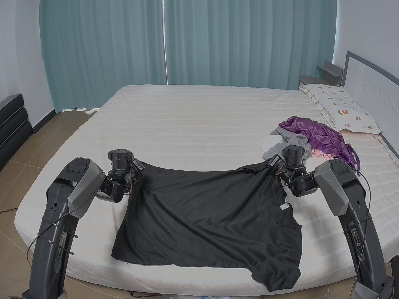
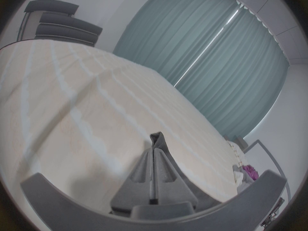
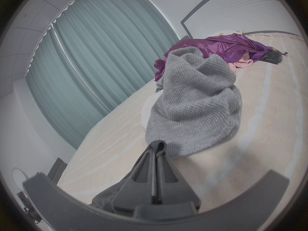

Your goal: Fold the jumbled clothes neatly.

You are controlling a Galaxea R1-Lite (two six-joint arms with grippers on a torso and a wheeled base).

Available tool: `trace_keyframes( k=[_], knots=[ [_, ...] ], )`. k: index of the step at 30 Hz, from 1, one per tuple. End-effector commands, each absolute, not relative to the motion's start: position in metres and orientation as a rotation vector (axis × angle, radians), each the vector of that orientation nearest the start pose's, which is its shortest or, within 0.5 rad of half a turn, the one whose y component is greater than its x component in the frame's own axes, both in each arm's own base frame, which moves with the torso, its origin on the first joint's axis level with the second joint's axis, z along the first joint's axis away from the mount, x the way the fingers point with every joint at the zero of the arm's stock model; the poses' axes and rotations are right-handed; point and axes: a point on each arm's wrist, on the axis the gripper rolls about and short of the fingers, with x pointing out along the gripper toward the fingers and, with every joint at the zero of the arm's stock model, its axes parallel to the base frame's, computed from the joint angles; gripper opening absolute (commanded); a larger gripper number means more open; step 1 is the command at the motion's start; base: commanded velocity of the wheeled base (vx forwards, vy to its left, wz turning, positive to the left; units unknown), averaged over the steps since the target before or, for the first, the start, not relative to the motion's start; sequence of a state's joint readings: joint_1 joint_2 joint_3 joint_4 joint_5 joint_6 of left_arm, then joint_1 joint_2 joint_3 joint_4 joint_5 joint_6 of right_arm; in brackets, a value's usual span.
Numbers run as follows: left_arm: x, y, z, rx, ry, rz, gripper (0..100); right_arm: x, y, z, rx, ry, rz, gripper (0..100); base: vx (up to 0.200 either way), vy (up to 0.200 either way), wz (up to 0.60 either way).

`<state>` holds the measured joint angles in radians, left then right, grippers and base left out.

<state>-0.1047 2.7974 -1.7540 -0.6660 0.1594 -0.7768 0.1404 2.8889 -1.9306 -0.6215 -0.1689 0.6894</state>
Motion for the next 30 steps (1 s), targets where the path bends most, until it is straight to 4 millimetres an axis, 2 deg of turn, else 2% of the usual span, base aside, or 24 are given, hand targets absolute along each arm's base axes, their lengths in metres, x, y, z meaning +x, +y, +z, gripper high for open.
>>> trace_keyframes(
  k=[1,9,19,20,29,30],
  knots=[
    [0.535,-0.039,-0.046,-0.728,0.247,0.233,0,0.547,0.072,-0.051,0.640,0.267,-0.144,0,0.000,0.000,0.00],
    [0.539,-0.031,-0.040,-0.733,0.186,0.271,0,0.552,0.071,-0.036,0.650,0.180,-0.136,0,0.000,0.000,0.00],
    [0.541,-0.031,-0.047,-0.728,0.190,0.272,0,0.552,0.076,-0.049,0.631,0.195,-0.131,0,0.000,0.000,0.00],
    [0.542,-0.032,-0.048,-0.726,0.191,0.270,0,0.552,0.077,-0.056,0.618,0.205,-0.130,0,0.000,0.000,0.00],
    [0.539,-0.034,-0.053,-0.715,0.223,0.275,0,0.548,0.078,-0.070,0.587,0.260,-0.140,0,0.000,0.000,0.00],
    [0.539,-0.034,-0.053,-0.715,0.225,0.274,0,0.548,0.078,-0.070,0.587,0.260,-0.140,100,0.000,0.000,0.00]
  ],
)
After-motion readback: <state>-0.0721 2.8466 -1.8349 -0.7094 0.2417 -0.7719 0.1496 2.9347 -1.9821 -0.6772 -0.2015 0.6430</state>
